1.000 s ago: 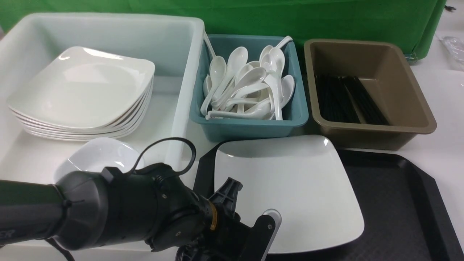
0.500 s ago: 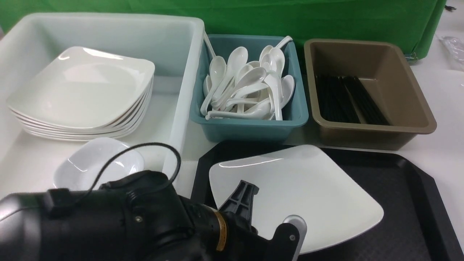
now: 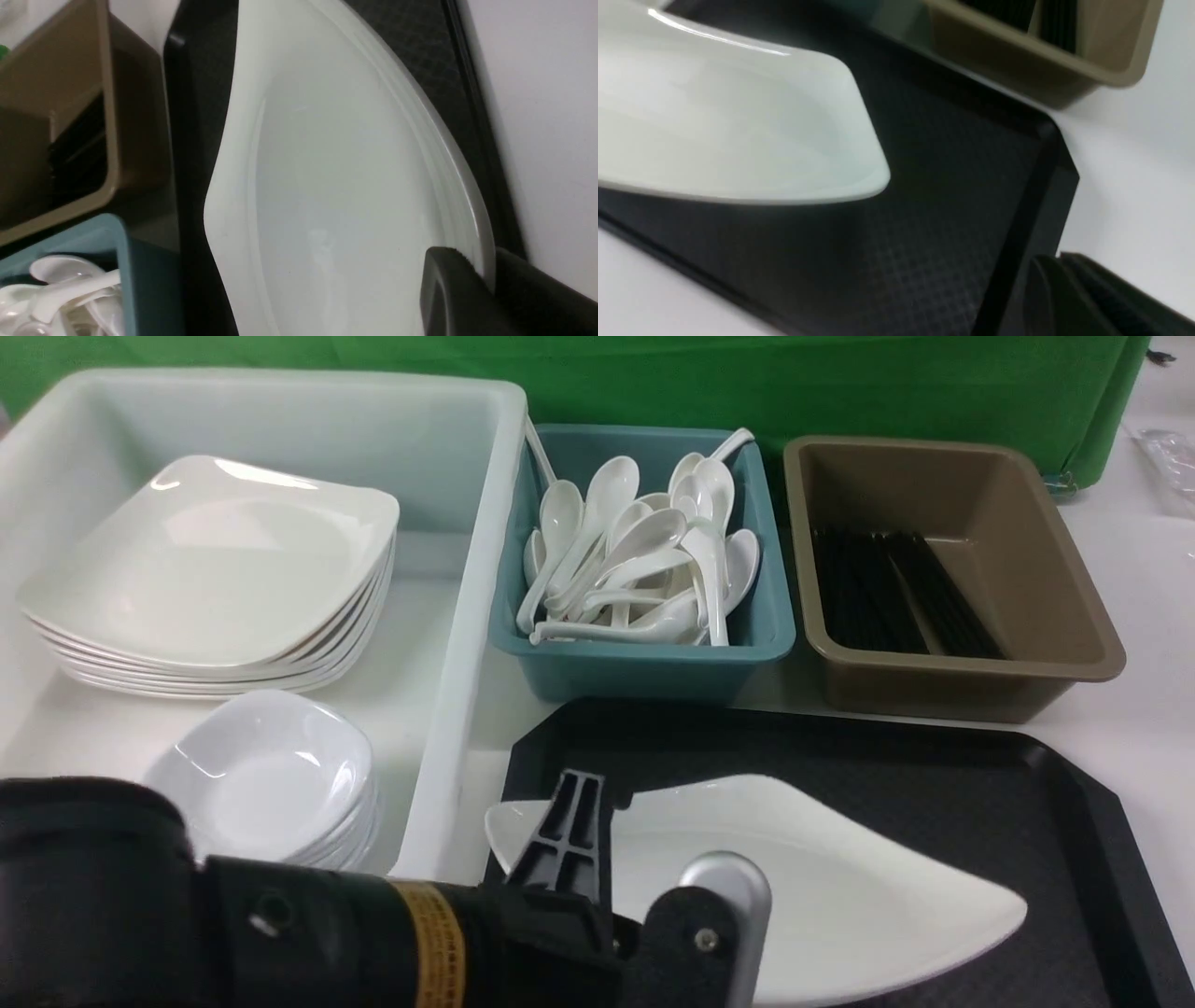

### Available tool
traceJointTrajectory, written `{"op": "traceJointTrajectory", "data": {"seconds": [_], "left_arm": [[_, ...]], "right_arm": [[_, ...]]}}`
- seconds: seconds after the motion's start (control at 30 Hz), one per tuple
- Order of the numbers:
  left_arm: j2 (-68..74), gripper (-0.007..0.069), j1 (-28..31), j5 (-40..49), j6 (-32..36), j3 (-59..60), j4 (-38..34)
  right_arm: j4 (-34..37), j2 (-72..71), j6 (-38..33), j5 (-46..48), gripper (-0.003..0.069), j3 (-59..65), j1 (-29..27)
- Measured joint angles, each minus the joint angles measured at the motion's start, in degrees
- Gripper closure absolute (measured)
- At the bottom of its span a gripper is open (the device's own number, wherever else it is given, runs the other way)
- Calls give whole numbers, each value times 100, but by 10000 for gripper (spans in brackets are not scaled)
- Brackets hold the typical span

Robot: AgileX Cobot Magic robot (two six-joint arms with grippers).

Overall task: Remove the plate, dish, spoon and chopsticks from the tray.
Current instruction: Use the left arm to grab a plate from the dinner plate, then use the left arm to put the plate into the large storage box on the left

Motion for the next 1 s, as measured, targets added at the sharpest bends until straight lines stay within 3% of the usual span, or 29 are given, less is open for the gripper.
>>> {"op": "traceJointTrajectory", "data": {"seconds": [0.43, 0.63, 0.8, 0.87, 0.9, 1.0], "left_arm": [[-474, 595, 0, -261, -145, -509, 135], [-474, 594, 0, -120, -1041, -808, 1493], [-474, 594, 83, 179, -2266, -890, 2927], [-469, 594, 569, 320, -2799, -898, 3514], [-462, 594, 616, 320, -2848, -898, 3534], [-366, 594, 1587, 363, -3002, -903, 3618]], "right_arm": [[-329, 0, 385, -459, 637, -112, 0], [-466, 0, 615, -509, 637, -112, 0], [-471, 0, 629, -612, 637, -112, 0], [-435, 0, 673, -788, 637, -112, 0], [-436, 0, 686, -826, 637, -112, 0], [-408, 0, 719, -1077, 637, -112, 0]]}}
